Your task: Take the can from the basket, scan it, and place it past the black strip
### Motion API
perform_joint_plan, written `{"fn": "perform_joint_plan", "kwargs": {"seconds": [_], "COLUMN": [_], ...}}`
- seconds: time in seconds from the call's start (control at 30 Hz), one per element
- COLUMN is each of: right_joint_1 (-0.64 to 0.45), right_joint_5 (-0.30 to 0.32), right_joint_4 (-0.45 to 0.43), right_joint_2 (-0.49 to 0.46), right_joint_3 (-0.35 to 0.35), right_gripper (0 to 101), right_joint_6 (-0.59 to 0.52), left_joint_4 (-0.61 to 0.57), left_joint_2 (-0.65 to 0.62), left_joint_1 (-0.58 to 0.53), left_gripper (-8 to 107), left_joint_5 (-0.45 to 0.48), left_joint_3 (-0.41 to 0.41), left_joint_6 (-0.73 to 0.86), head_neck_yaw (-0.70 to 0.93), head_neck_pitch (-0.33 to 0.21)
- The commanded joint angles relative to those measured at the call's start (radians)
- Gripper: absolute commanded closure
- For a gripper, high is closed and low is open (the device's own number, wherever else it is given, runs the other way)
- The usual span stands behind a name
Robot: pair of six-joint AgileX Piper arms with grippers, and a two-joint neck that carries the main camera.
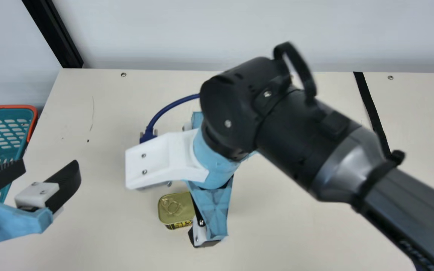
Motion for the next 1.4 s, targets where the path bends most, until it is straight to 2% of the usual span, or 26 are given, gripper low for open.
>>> {"fn": "perform_joint_plan", "kwargs": {"seconds": [0.0,0.47,1.37], "right_joint_1": [0.010,0.053,0.033], "right_joint_5": [-0.001,-0.001,-0.001], "right_joint_4": [-0.018,-0.087,-0.070], "right_joint_2": [0.010,0.091,0.216], "right_joint_3": [0.001,-0.026,-0.099], "right_gripper": [0,0,0], "right_joint_6": [0.012,0.062,0.065], "left_joint_4": [0.000,0.000,0.000], "left_joint_2": [0.000,0.000,0.000], "left_joint_1": [0.000,0.000,0.000], "left_gripper": [9,9,9], "left_joint_5": [0.000,0.000,0.000], "left_joint_3": [0.000,0.000,0.000], "left_joint_6": [0.000,0.000,0.000], "head_neck_yaw": [-0.002,-0.002,-0.002], "head_neck_pitch": [0.014,0.014,0.014]}}
